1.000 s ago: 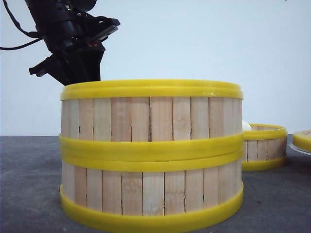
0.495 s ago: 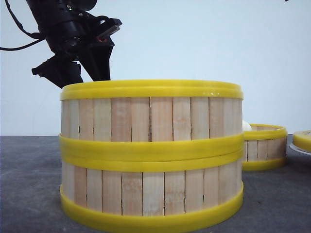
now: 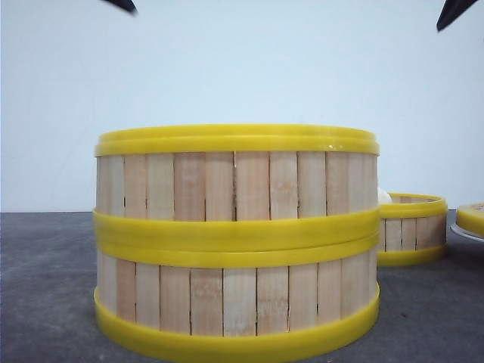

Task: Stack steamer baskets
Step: 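Lower the basket onto the nearest basket, open the left gripper, withdraw, then move the right gripper down onto the rim of the remaining bun basket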

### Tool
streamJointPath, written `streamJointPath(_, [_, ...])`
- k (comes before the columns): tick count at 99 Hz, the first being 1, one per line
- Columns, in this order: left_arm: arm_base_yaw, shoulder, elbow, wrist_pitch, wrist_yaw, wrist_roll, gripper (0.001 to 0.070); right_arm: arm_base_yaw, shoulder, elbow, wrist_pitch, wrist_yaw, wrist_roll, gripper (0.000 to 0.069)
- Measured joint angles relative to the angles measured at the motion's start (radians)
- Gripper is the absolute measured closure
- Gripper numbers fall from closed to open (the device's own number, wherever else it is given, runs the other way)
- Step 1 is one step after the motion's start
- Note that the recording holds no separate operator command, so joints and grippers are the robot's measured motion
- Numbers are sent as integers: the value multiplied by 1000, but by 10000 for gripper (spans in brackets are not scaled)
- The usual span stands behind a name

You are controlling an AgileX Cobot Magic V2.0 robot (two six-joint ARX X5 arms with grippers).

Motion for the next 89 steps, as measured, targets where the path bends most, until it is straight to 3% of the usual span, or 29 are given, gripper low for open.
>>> streamJointPath(17, [0,-180,-154,150,-100,-4,441,0,114,91,-40,1,-13,298])
streamJointPath(32, [0,-363,-387,267,-109,-21,441,0,244,210,-114,5,-37,298])
streamJointPath(57, [-29,-666,-691,188,-102,-77,441,-12,487,333,-187,20,-45,298])
streamJointPath(89, [-31,-974,-702,107,-102,-101,441,-61,683,353,-170,23,-45,298])
